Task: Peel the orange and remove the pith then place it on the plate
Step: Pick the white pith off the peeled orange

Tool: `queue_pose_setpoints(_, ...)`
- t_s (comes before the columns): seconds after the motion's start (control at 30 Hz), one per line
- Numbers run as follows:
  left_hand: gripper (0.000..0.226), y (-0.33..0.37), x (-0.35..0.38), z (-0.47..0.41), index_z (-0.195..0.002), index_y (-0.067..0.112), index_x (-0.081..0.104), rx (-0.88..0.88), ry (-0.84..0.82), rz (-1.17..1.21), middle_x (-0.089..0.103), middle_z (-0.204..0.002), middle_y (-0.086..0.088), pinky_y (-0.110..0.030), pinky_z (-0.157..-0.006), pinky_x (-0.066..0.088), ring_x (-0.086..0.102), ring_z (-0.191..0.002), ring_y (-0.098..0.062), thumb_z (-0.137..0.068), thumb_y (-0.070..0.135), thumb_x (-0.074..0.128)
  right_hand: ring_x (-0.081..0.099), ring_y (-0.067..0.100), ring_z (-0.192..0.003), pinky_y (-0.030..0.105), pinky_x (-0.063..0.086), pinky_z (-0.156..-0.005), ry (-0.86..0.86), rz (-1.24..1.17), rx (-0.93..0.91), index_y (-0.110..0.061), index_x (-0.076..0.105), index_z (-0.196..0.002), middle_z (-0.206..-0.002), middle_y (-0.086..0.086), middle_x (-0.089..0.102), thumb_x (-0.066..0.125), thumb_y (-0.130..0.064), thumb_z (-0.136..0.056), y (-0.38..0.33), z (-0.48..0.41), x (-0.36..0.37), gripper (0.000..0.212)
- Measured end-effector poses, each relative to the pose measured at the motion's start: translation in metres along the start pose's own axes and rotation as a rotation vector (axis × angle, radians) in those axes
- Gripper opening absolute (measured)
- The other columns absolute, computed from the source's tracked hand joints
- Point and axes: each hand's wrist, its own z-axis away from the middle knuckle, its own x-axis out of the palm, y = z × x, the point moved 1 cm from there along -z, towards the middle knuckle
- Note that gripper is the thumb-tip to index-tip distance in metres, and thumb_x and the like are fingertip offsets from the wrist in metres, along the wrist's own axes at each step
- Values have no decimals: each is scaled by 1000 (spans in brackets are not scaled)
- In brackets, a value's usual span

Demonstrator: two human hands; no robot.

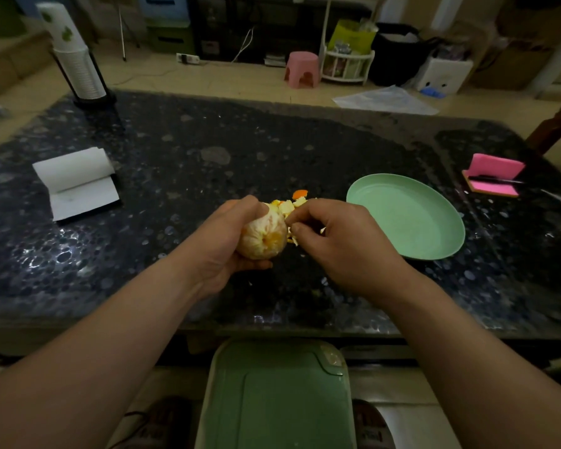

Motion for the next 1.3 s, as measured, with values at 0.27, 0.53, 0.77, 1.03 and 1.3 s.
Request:
queue_pose_setpoints(0.27, 55, 0, -1, 0, -130, 24, 60, 52, 10, -75, 70, -125, -14, -38, -64, 60, 77, -90, -27, -79, 43, 68, 62, 8, -83, 33, 51, -71, -31, 122, -58, -30, 78, -105, -92, -14, 71, 70, -36, -101, -6, 2, 0, 11)
queue_pose_setpoints(0.53, 27, -3, -2, 1, -122, 32, 58, 71, 31, -159, 64, -126, -9, -43, -74, 64, 72, -104, -31, -97, 32, 66, 59, 19, -74, 37, 48, -60, 59, 319, -173, -21, 69, -89, -81, -5, 65, 64, -31, -99, -11, 3, 9, 16)
queue_pose_setpoints(0.77, 48, -1, 1, 2, -124, 28, 61, 58, 16, -112, 68, -124, -10, -37, -63, 60, 73, -94, -27, -78, 42, 68, 57, 17, -70, 36, 46, -57, 142, 306, -187, -20, 66, -84, -78, -6, 63, 67, -27, -95, -13, 3, 9, 14)
queue_pose_setpoints(1.03, 37, 3, -2, 0, -133, 19, 60, 34, -10, -67, 74, -117, -13, -37, -63, 60, 77, -79, -20, -99, 34, 60, 65, 13, -84, 43, 57, -71, 49, 159, -149, -24, 74, -102, -93, -10, 70, 71, -29, -97, -7, 5, 0, 8)
queue_pose_setpoints(1.3, 30, 2, 0, 2, -121, 33, 58, 80, 17, -153, 64, -125, -9, -38, -66, 61, 73, -101, -29, -93, 37, 68, 61, 19, -75, 41, 53, -61, 85, 322, -200, -22, 71, -89, -83, -6, 67, 64, -32, -98, -13, 5, 3, 14)
